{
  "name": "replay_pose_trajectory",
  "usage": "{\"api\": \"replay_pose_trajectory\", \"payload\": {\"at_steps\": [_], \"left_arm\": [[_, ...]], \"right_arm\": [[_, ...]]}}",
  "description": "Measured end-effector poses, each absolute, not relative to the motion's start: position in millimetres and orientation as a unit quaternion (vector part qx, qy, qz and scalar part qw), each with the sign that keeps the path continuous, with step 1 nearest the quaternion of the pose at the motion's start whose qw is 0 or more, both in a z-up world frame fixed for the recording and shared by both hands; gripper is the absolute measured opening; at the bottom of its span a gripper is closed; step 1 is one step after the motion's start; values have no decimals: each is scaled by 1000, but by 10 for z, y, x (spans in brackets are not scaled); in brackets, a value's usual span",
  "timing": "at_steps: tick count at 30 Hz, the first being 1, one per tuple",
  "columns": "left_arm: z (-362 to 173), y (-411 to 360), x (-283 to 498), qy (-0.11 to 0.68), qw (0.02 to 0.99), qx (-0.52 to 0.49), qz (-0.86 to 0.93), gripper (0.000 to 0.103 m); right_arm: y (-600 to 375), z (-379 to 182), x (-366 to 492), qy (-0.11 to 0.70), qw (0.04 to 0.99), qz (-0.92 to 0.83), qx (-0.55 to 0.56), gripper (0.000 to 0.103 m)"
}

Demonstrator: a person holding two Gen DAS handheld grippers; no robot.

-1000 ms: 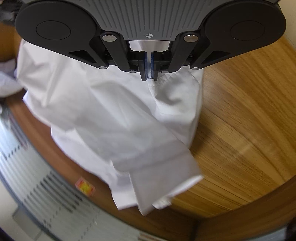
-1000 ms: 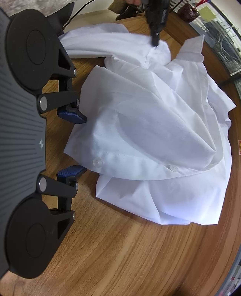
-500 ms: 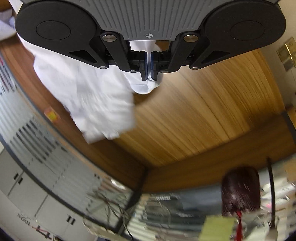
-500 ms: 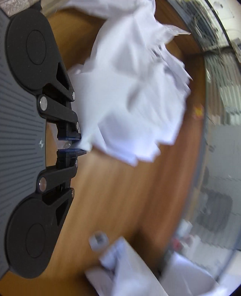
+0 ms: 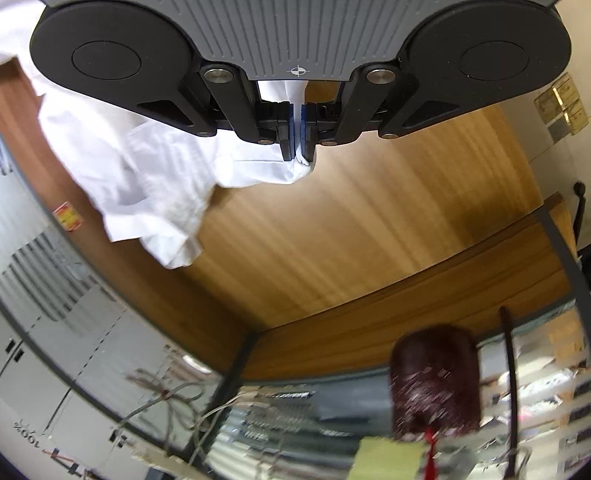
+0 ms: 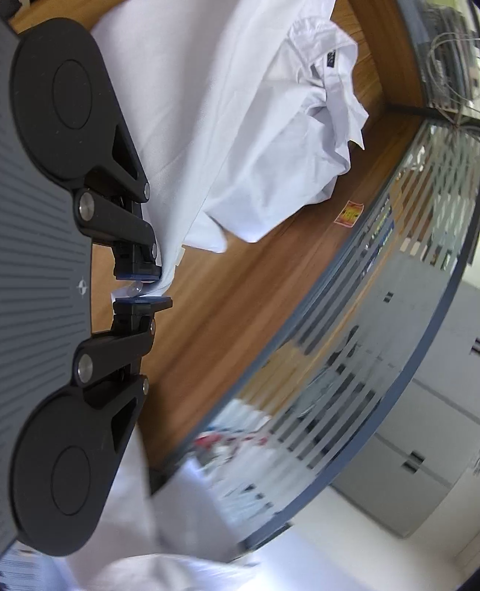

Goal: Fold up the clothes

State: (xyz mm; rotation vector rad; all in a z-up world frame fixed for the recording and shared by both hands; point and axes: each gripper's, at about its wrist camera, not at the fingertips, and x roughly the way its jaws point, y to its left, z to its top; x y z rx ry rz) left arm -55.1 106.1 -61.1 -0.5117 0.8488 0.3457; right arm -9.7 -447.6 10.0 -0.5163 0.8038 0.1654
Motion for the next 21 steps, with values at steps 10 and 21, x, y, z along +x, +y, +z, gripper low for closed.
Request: {"api": "replay_pose_trajectory", "payload": {"at_steps": [10,21], "left_arm": [[-907,1152,-683,416,855,-255,177,27],[-471,880,-383,404,902,-148,46,66]], "right_arm": [[-4240,-531,748,462,840,121,-259,18],[-4369,-401,631,489,850,136,-142,51]]}}
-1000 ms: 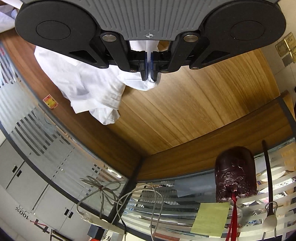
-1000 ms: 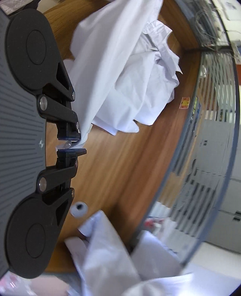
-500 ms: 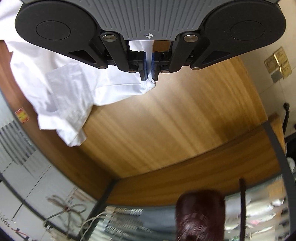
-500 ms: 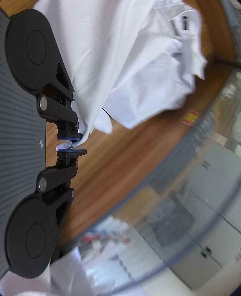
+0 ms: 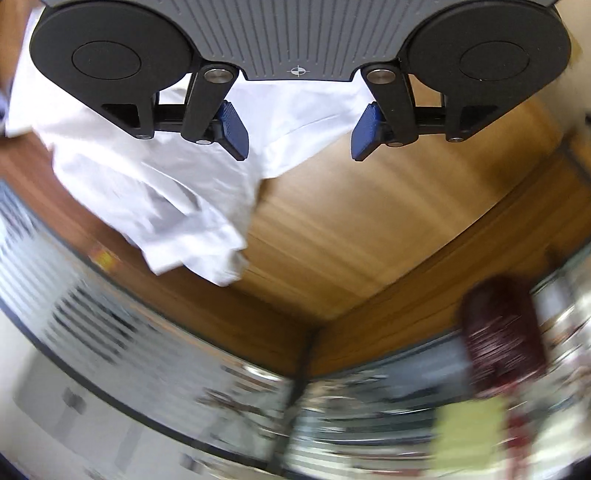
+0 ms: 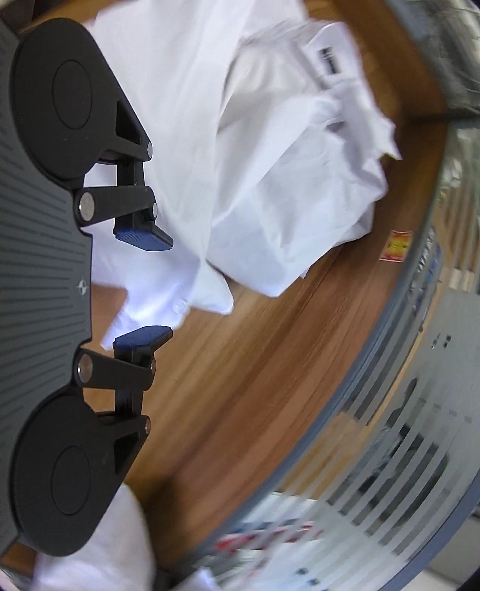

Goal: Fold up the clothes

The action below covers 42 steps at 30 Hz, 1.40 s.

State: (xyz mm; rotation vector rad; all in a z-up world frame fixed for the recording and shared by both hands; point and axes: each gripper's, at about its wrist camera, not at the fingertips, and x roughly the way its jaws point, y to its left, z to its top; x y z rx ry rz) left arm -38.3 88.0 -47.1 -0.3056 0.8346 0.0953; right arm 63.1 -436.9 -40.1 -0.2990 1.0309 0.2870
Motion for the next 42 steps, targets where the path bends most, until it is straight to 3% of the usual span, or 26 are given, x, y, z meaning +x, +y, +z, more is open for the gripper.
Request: {"api": "replay_pose_trajectory", "payload": {"at_steps": [3,9,12,19,26,29,32,33,34,37,42], "left_arm": [[-508,764,-155,421,899,-117,-13,76],[-725,360,231,436,892,-24,-113,79],[-847,133,379,439,884,22,-160,86],[-975,-315,521,396,865,157,-264,95],[-1038,-447,960,407,831,188,-328,94],[-1118,-435,1160,443,811,176,-338,81],[-1212,-404,1221,468,795,168,-348,50],[-1218,-381,1195,466,797,167,-346,21],[-1221,-356,1169,464,800,166,-343,12],[-1114,-207,1072,431,836,147,-306,5],[-802,272,1092,383,904,55,-182,4]], "right_arm": [[-4401,-265,419,488,857,125,-107,53],[-4435,-187,-138,496,863,90,-43,59],[-4409,-241,-454,505,861,61,-25,60],[-4339,-443,-1128,517,855,-2,27,66],[-4237,-592,-1444,523,850,-37,56,69],[-4207,-648,-1460,523,849,-39,64,70],[-4198,-705,-1430,525,848,-39,66,70],[-4206,-723,-1415,525,847,-37,68,70],[-4215,-741,-1400,526,847,-35,70,70],[-4240,-794,-1355,528,845,-31,76,70],[-4262,-900,-1287,535,841,-17,78,70]]}}
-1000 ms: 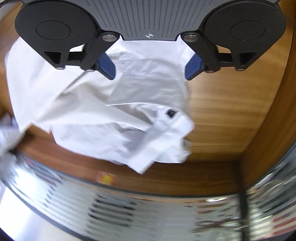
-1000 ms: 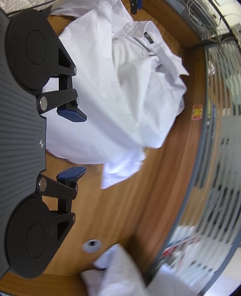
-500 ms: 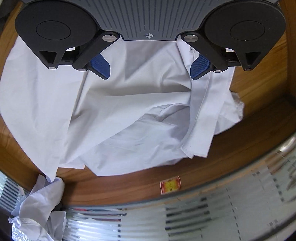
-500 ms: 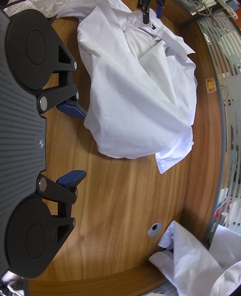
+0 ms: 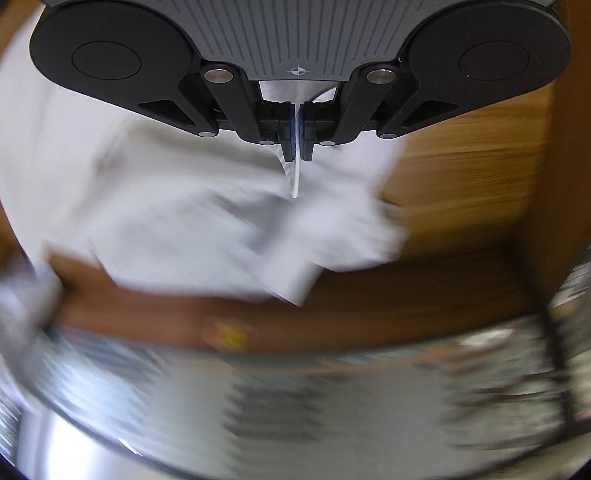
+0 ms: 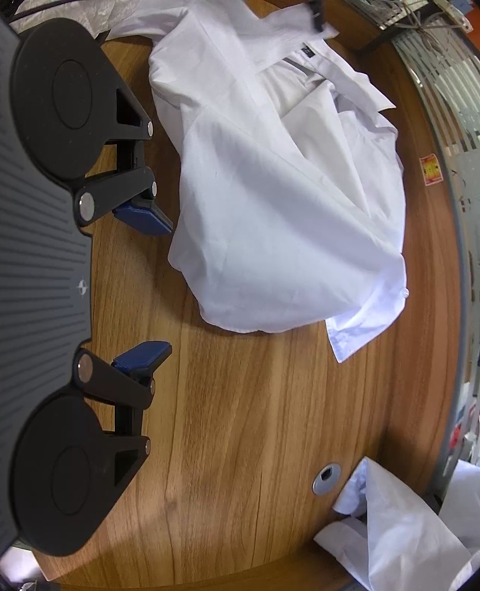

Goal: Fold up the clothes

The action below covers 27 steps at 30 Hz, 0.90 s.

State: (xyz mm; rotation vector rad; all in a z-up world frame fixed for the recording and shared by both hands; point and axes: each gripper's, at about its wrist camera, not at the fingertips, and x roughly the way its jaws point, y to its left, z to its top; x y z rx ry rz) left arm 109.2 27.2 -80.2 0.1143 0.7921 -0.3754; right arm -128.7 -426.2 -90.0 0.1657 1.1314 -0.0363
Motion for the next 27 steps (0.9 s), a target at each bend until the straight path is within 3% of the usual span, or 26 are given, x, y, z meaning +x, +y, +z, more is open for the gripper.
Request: {"api": "replay_pose_trajectory", "payload": {"at_steps": [7,17,27], "left_arm": [[-671,959,1212,365,930,-36,25,4],[-941,949,1222,373,915,27,150,6],[-919,1071,1101,370,909,9,189,6]], "right_arm": [[-4215,-1011,-1236,538,839,2,78,70],[-4262,-1008,-1255,529,845,-8,72,70],[-4649,-996,-999,483,865,-42,127,70]]}}
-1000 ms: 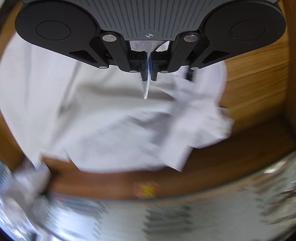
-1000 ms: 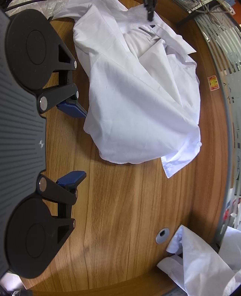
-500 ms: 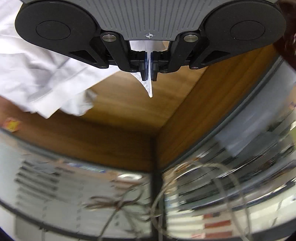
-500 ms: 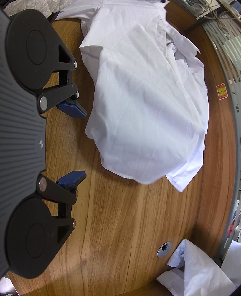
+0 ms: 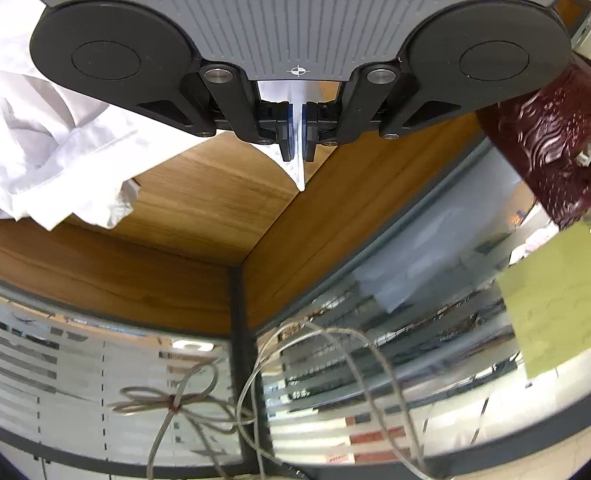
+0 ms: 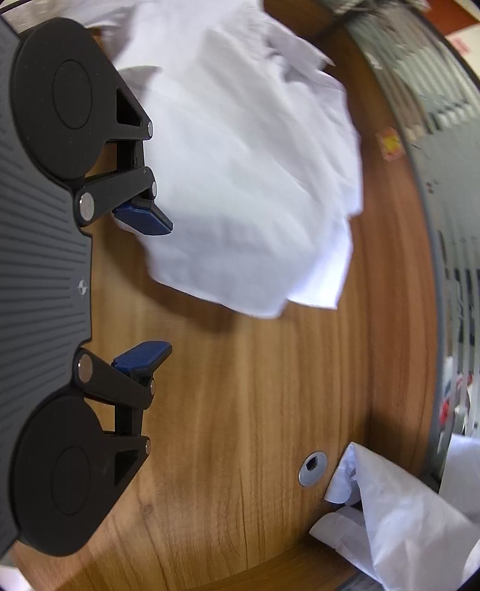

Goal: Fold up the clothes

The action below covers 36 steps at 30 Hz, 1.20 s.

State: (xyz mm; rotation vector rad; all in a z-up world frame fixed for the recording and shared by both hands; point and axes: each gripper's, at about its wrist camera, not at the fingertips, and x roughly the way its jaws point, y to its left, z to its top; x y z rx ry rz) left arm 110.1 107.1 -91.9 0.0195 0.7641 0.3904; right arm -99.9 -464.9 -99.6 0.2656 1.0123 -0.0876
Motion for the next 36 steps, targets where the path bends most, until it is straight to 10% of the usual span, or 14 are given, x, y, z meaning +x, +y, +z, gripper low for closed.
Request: {"api": "replay_pose_trajectory", "payload": {"at_steps": [28,30,33,36], "left_arm": [[-1054,1068,1113,417,875,-62,238,9],[-1065,1058,1117,418,874,-62,240,9],[-1080,1043,1124,418,873,-61,243,9],[-1082,1038,1113,416,874,-63,243,9]], "right_arm": [[-5432,-2013,920,445,811,21,378,69],[-5443,-2093,902,439,799,37,409,62],[-5441,-2163,867,435,782,55,444,2],[-5388,-2029,789,430,783,56,445,1]]}}
